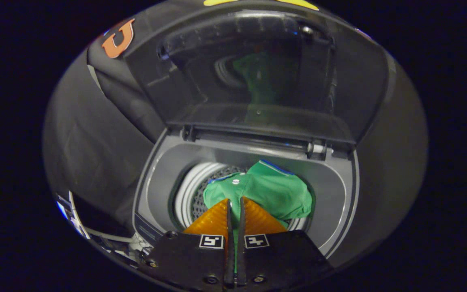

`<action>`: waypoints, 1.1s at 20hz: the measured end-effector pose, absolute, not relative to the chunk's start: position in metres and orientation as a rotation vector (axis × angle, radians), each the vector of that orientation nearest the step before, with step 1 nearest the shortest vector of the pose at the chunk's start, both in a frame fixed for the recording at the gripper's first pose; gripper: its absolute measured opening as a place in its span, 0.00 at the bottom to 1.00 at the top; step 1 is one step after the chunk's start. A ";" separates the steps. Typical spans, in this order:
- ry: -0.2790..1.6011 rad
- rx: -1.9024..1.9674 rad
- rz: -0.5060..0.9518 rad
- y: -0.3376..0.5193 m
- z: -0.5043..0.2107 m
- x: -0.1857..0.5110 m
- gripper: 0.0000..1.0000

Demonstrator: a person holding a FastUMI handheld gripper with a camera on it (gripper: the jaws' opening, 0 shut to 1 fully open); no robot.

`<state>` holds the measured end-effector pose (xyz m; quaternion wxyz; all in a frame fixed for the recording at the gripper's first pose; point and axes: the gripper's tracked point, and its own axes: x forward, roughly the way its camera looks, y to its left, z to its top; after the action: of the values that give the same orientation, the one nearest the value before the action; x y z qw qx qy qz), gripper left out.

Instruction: Put the clothes into the washing machine and then close the washing machine lid.

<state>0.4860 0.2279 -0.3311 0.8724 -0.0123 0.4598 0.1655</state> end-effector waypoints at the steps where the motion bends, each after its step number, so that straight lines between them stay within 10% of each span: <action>1: 0.960 -0.040 0.349 0.229 -0.333 0.485 0.06; 17: 0.951 -0.065 0.358 0.230 -0.337 0.487 0.06; 21: 0.907 -0.194 0.369 0.227 -0.329 0.492 0.97; 22: 0.887 -0.208 0.379 0.229 -0.322 0.492 0.95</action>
<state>0.4924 0.2292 -0.3215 0.8807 -0.0996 0.4258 0.1819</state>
